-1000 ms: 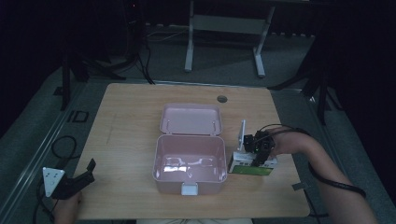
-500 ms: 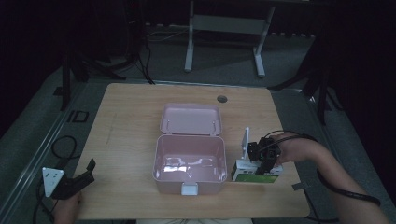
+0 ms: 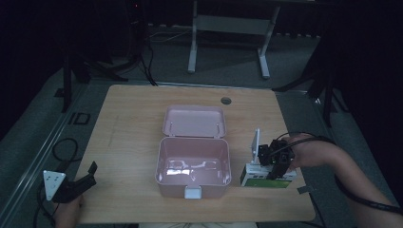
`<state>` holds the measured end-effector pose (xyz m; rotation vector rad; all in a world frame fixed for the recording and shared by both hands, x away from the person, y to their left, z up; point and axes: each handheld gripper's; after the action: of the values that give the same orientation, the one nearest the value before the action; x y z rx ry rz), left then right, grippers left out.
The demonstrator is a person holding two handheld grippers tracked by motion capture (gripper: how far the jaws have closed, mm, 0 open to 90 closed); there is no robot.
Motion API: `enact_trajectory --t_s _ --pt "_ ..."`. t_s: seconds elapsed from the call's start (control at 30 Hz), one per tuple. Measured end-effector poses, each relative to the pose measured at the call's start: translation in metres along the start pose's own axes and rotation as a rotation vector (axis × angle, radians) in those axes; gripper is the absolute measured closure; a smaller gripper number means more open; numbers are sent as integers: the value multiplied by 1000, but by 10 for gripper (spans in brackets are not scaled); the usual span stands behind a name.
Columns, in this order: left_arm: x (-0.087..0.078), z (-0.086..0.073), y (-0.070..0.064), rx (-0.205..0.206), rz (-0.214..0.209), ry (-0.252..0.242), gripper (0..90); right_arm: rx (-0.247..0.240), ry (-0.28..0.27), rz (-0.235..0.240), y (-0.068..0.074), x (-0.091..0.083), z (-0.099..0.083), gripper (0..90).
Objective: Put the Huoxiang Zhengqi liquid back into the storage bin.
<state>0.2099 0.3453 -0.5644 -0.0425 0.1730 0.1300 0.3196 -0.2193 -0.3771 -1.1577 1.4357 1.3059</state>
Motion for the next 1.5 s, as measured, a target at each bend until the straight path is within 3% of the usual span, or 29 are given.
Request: enact_trajectory --t_s 0.43,0.67,1.2,1.47,1.5 --pt "0 0 0 3 1 6 26 -9 -29 -29 21 -52 5 618" --pt "0 0 0 1 0 4 26 7 -42 -48 22 -82 12 618" --pt "0 0 0 5 -3 3 26 -8 -35 -32 19 -97 45 618" --pt "0 0 0 6 -5 -1 26 -37 -17 -34 18 -97 75 618" --pt "0 0 0 9 -5 1 26 -44 -22 -56 19 -97 83 618"
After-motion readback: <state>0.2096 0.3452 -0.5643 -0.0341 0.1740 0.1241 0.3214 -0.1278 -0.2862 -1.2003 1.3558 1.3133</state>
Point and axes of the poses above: each handheld gripper's, and its own axes: x roughly forward along the jaws, z roughly out of its top, y roughly to its left, and after that the axes turned 9 degrees about z, right-handed
